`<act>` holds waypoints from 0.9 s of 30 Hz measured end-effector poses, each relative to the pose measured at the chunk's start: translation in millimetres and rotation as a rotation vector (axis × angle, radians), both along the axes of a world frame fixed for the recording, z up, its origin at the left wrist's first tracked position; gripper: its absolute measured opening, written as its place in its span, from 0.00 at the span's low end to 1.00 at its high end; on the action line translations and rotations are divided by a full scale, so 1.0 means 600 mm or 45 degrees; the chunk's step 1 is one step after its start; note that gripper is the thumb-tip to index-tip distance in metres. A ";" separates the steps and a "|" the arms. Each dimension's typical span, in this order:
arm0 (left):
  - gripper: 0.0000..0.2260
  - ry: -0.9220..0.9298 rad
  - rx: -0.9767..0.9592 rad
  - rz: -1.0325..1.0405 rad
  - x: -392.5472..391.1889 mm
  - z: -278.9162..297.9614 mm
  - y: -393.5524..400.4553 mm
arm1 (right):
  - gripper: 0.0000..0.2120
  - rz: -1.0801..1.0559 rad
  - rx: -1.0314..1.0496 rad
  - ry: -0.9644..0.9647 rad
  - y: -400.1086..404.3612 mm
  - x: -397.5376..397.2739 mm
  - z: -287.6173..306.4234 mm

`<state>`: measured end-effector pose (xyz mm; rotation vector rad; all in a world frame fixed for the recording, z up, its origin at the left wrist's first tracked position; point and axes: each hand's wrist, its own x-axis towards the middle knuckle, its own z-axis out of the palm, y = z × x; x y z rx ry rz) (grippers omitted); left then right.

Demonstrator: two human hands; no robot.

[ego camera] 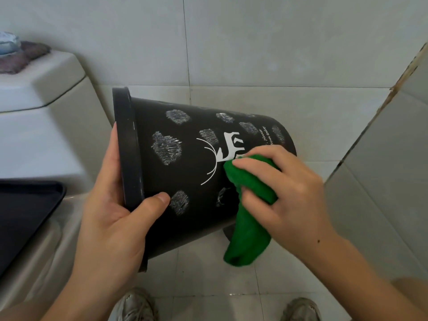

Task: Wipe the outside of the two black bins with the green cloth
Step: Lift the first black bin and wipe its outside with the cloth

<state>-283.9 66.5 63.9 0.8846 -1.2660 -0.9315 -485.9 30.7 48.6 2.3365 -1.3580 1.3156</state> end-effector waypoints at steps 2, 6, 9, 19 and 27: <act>0.40 0.005 -0.003 0.004 0.000 0.002 0.001 | 0.15 -0.024 -0.012 -0.003 -0.013 -0.009 0.004; 0.41 -0.018 -0.014 0.003 0.000 0.006 0.003 | 0.19 -0.308 0.100 -0.162 -0.050 -0.032 0.023; 0.40 0.005 0.007 0.008 0.000 0.005 0.002 | 0.17 -0.143 0.027 -0.006 -0.024 -0.013 0.011; 0.40 0.078 0.000 0.084 -0.002 0.005 0.000 | 0.15 -0.190 -0.011 -0.121 -0.022 -0.002 -0.001; 0.37 0.235 0.076 0.100 -0.010 0.010 -0.007 | 0.14 -0.167 -0.156 -0.091 -0.007 0.021 -0.004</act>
